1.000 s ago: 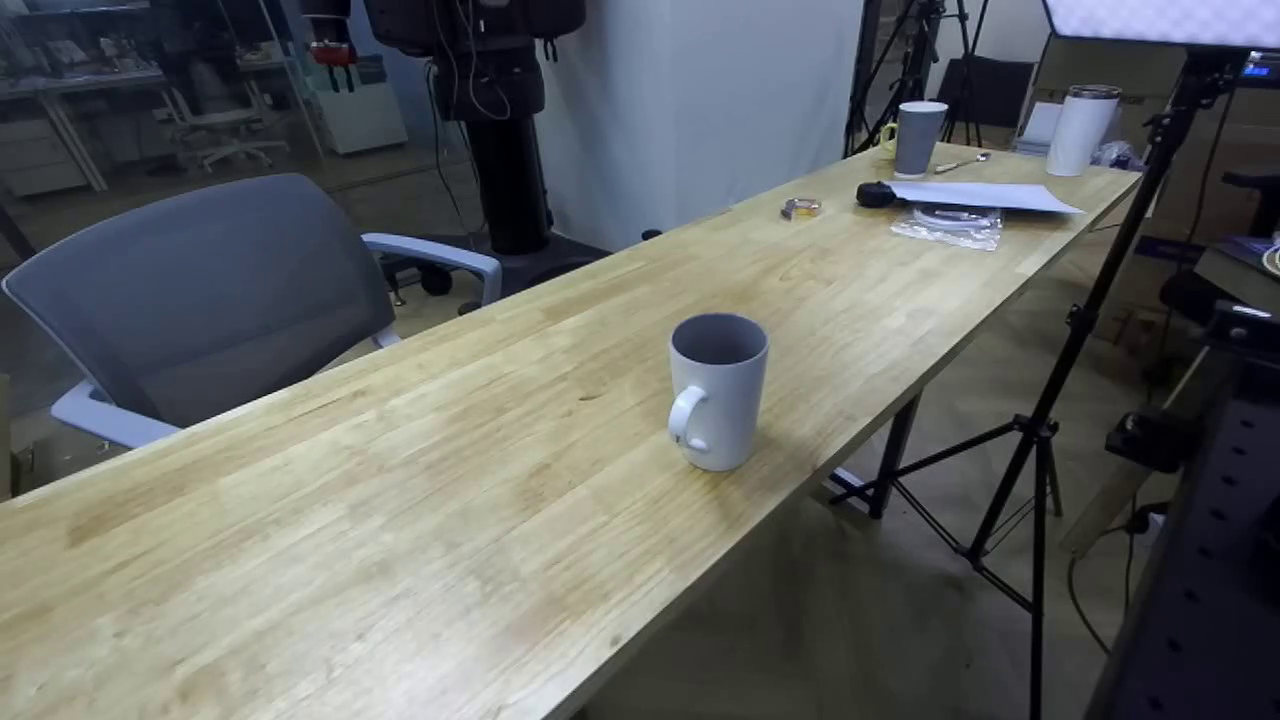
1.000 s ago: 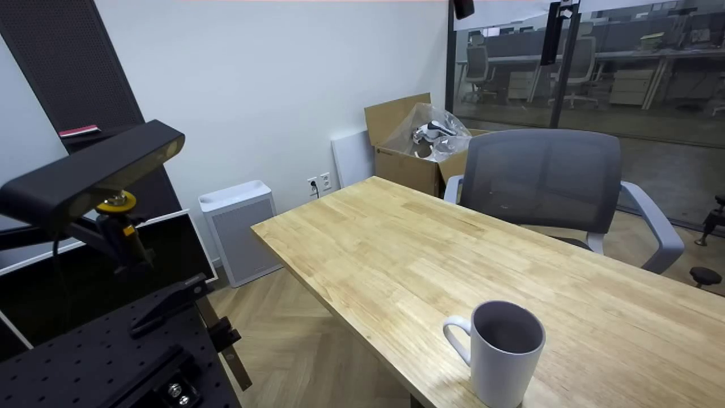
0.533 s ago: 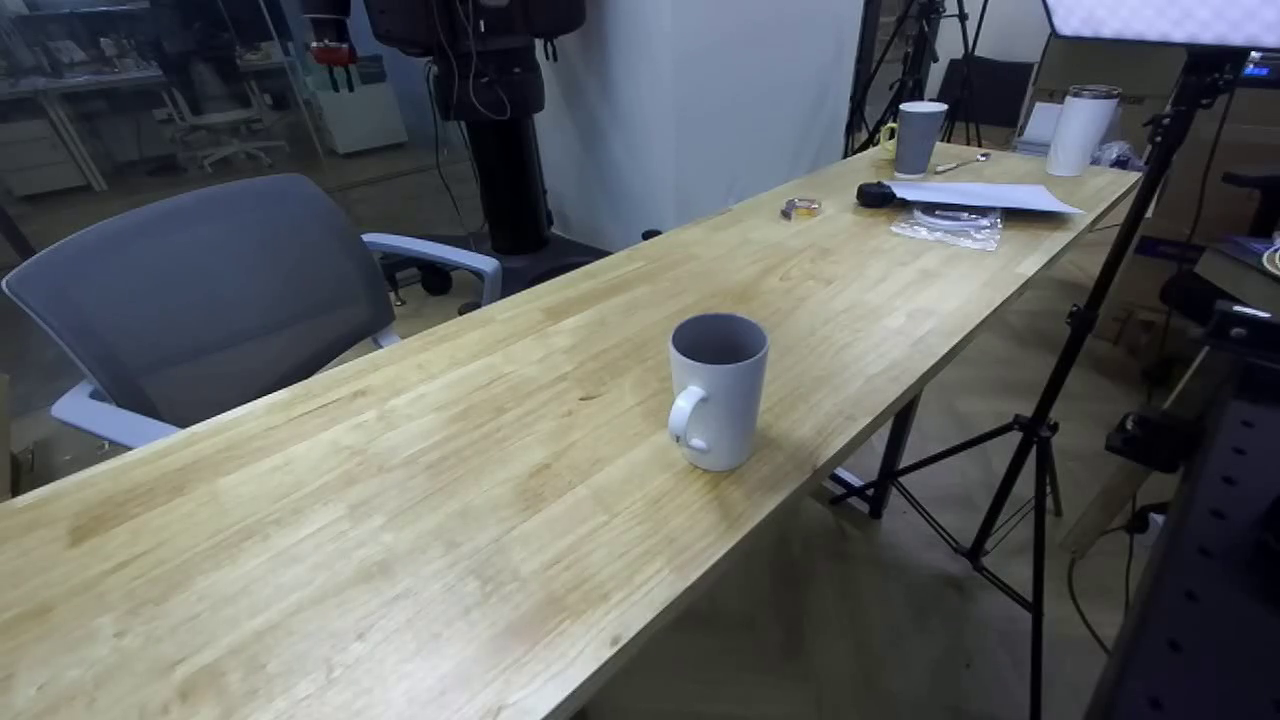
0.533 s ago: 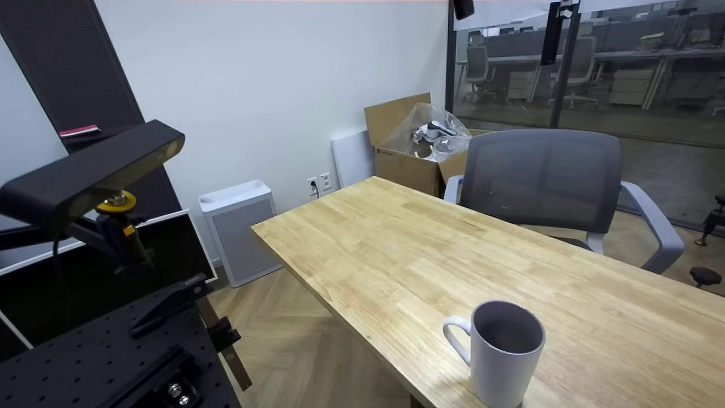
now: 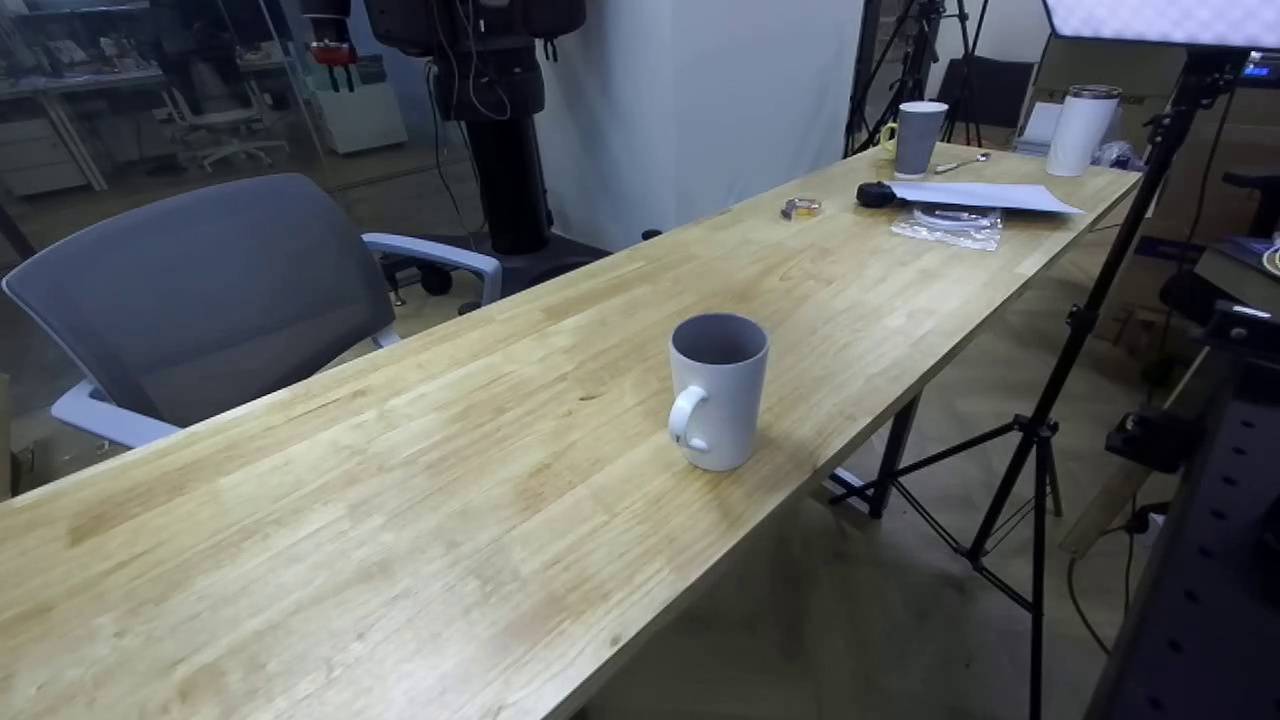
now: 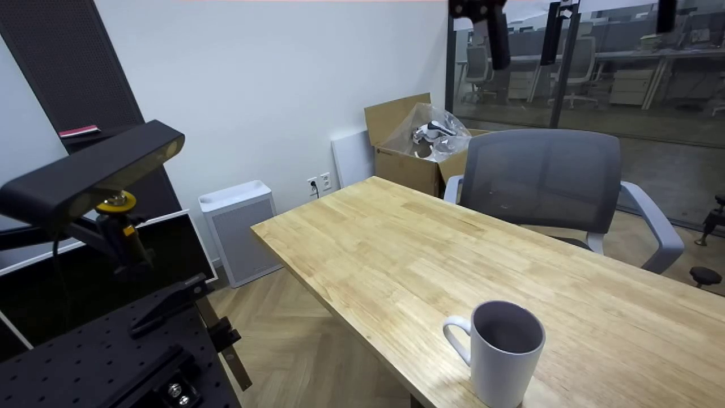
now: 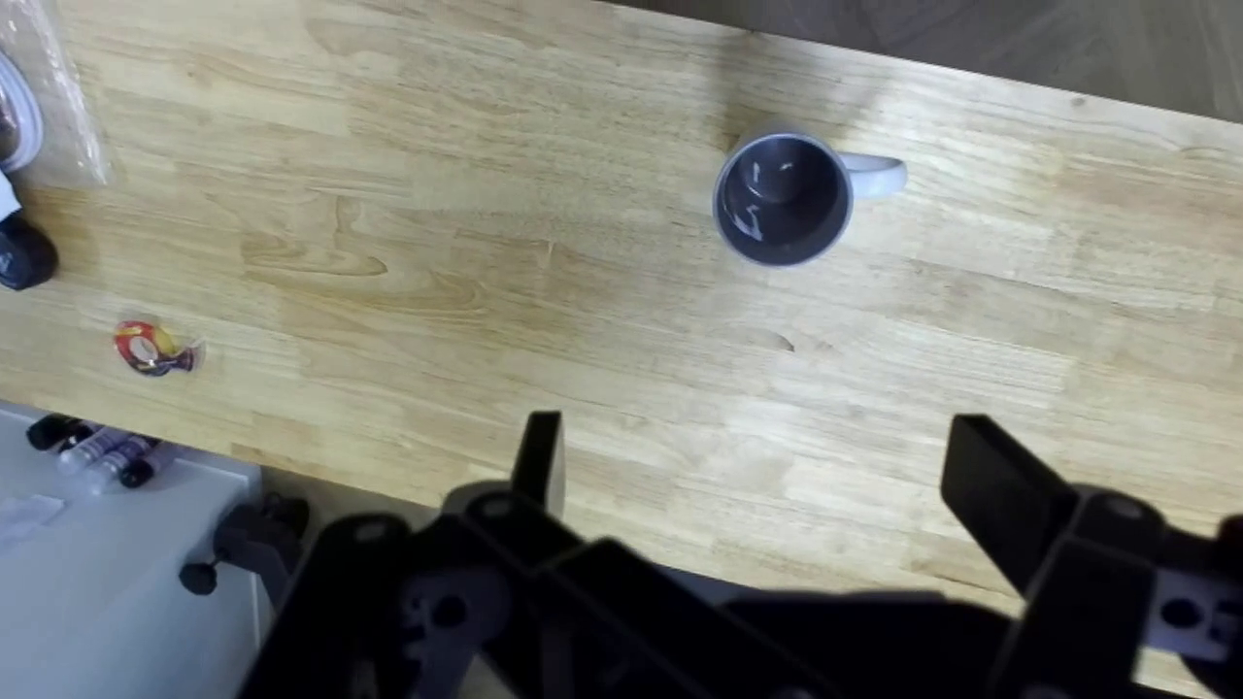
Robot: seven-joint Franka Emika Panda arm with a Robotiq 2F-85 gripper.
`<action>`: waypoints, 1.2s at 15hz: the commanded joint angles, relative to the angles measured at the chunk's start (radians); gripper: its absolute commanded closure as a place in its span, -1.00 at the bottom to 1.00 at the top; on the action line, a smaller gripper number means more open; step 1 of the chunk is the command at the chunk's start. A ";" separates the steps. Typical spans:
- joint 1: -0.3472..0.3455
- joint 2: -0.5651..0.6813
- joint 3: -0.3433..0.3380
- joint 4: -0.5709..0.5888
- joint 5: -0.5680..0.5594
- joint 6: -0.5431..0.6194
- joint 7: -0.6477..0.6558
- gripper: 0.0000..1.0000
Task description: Move the mug forward
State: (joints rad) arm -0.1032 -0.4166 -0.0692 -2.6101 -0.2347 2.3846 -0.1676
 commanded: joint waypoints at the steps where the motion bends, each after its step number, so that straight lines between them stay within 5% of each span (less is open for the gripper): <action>1: -0.017 0.132 -0.034 0.043 -0.008 0.046 -0.021 -1.00; 18: -0.030 0.466 -0.066 0.118 0.104 0.329 -0.058 -1.00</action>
State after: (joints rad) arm -0.1346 0.0116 -0.1402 -2.5179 -0.1726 2.6801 -0.2131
